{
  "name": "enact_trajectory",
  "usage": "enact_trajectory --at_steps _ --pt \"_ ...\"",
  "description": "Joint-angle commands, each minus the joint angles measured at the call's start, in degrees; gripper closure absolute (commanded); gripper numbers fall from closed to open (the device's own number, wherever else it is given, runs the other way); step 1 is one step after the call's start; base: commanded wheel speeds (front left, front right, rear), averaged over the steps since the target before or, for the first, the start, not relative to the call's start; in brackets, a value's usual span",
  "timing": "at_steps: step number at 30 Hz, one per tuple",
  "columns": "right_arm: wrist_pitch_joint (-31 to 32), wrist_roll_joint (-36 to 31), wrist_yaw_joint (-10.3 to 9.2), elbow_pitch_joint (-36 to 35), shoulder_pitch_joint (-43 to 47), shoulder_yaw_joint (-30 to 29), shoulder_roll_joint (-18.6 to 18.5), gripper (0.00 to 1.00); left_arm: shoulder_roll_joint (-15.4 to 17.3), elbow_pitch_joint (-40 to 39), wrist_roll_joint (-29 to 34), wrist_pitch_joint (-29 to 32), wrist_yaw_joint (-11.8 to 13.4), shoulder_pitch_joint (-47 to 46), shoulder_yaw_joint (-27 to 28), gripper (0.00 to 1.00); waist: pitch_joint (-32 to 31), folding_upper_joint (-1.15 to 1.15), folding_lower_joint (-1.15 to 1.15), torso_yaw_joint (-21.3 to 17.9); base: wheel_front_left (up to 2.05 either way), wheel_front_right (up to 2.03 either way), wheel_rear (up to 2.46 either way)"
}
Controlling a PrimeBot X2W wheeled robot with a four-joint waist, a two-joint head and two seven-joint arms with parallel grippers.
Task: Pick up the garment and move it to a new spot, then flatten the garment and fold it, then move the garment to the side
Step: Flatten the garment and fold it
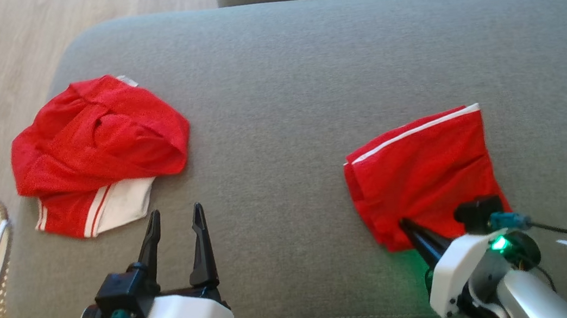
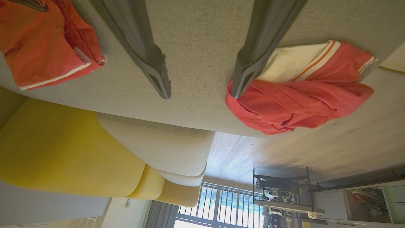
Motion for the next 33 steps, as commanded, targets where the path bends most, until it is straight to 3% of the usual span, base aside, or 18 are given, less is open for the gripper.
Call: enact_trajectory --at_steps 1,16,24,33 --pt "0.9 0.6 -0.01 -2.3 0.2 1.5 0.3 1.0 0.0 -1.7 0.2 -0.3 0.1 -1.5 1.8 0.0 -0.4 0.0 0.0 -0.9 0.0 0.0 0.0" --pt "8.5 1.2 -0.01 -8.0 4.3 1.5 -0.4 1.0 0.0 -1.1 0.8 -0.3 -0.3 -1.0 1.6 0.0 -2.0 0.0 0.0 -3.0 0.0 0.0 0.0" --pt "1.4 2.0 -0.01 -14.4 3.4 -3.0 0.1 1.0 0.0 -1.6 1.2 -0.3 -0.6 0.2 3.1 0.0 -4.1 0.0 0.0 -5.1 0.0 0.0 0.0" --pt "-9.1 -3.5 -0.01 -21.9 2.8 -11.2 -0.2 1.0 0.0 -4.7 1.2 -0.3 -0.2 -0.1 5.6 0.0 -4.7 0.0 0.0 -9.0 0.0 0.0 0.0"
